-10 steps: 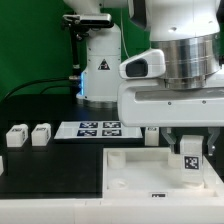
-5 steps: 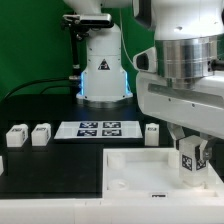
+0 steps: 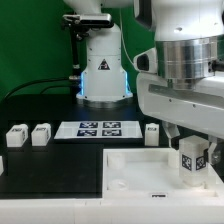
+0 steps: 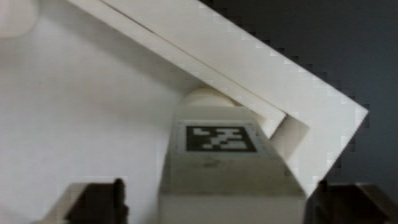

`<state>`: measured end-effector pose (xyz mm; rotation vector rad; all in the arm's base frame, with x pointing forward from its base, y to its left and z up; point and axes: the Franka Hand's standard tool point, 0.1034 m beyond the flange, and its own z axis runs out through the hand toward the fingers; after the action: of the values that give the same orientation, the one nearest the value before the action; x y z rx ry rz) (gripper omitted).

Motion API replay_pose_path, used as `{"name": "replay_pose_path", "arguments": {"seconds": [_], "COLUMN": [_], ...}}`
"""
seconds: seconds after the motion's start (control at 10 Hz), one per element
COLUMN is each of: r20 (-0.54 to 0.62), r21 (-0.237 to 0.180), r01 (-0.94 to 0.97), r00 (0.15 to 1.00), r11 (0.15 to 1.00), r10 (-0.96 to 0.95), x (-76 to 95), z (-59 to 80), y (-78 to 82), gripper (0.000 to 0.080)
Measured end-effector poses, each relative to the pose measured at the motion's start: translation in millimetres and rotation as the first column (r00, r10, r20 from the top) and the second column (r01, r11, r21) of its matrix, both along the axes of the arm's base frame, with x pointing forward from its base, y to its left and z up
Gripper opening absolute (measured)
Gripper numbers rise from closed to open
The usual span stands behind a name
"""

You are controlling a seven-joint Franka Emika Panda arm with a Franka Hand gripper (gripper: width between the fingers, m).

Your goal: Assemble one leg

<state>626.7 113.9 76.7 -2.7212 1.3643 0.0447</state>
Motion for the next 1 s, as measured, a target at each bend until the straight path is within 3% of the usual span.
{"name": "replay_pose_path", "arguments": {"seconds": [0.1,0.2,0.4,0.6,0.9,1.0], "r20": [0.013,0.027,0.052,0.066,0.078,0.078], "r21": [-0.004,-0.008,-0.022,-0.038,-0.058,-0.058], "r01": [-0.137,-0.283,-0.532,-0.758,-0.888,-0.888], "r00": [0.990,0.959,0.845,0.648,0.452,0.451], "r11": [0.991,0.959,0.847,0.651,0.457,0.456], "r10": [0.137,0.283,0.532,0.758,0.888,0.889], "x": [-0.1,-0.2,-0.8,-1.1,-0.8,-0.8], "z": [0.0,0.2,0.4,1.7,1.7,1.7], "y": [0.4,1.5,6.3,9.2,6.2,6.4], "gripper": [0.0621,0.0641,0.0647,0.0648,0.0648,0.0648]}}
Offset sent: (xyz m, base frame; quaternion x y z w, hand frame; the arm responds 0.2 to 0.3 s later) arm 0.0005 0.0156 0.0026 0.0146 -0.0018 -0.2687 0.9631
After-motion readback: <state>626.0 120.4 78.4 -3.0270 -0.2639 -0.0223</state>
